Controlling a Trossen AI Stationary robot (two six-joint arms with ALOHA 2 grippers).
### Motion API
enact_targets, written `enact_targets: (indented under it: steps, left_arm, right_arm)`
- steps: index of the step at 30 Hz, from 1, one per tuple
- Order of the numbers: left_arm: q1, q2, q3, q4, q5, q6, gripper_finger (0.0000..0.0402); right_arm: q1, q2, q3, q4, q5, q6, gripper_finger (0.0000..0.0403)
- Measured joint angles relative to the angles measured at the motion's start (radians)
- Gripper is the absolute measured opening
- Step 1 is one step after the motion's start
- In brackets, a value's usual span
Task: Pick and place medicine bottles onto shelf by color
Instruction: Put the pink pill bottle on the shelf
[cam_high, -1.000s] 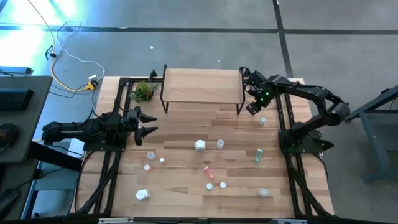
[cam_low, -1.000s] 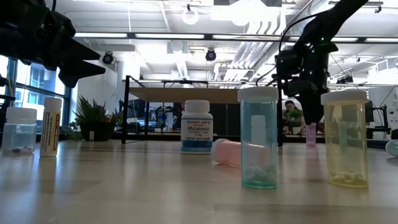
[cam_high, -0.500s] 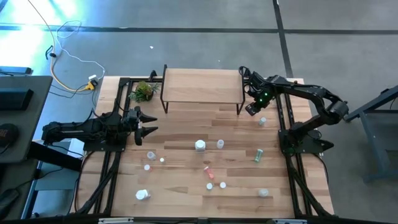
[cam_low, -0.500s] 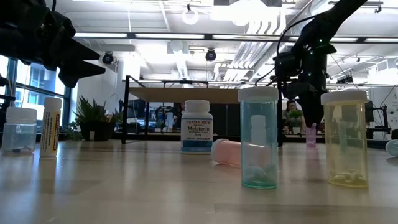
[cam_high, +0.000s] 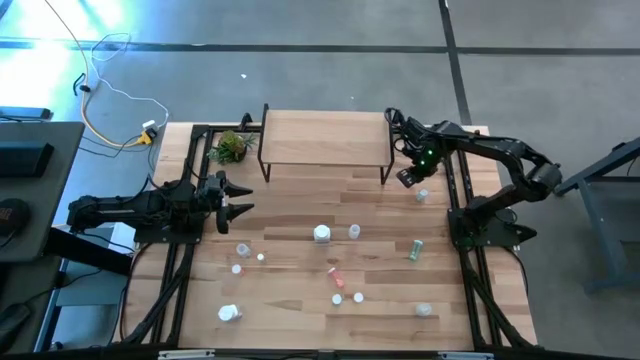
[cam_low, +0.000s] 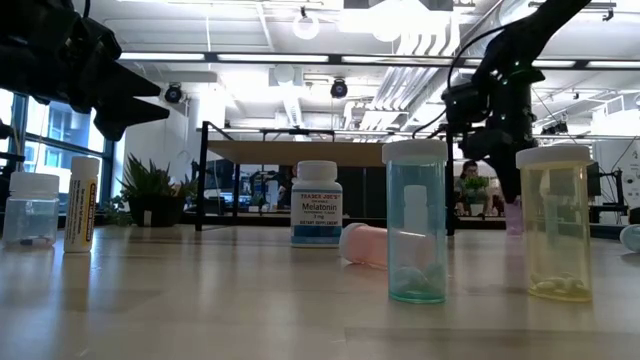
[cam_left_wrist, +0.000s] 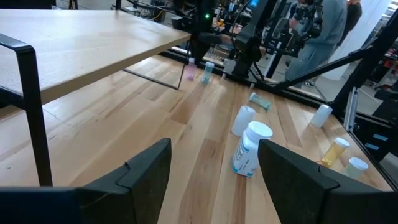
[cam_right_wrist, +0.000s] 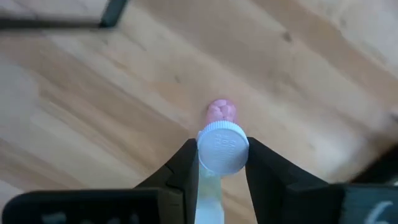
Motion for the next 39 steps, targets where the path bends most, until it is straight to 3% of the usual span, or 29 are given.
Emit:
enact_targets:
  steps: [17,27,39]
  left_arm:
    - [0.000,0.000,0.000,0.000,0.001,0.000,0.0229]
    - [0.000,0.000,0.000,0.000,-0.006,0.000,0.0229]
    - [0.000,0.000,0.000,0.000,-0.050,0.001,0.0229]
  right_arm:
    - [0.002,-0.273,0.045,-0.129,0.022,0.201,0.0090]
    - [0.002,-0.265,0.325,-0.283,0.131,0.225,0.0090]
    - [0.002,-0.084,0.724,-0.461,0.227,0.178,0.0090]
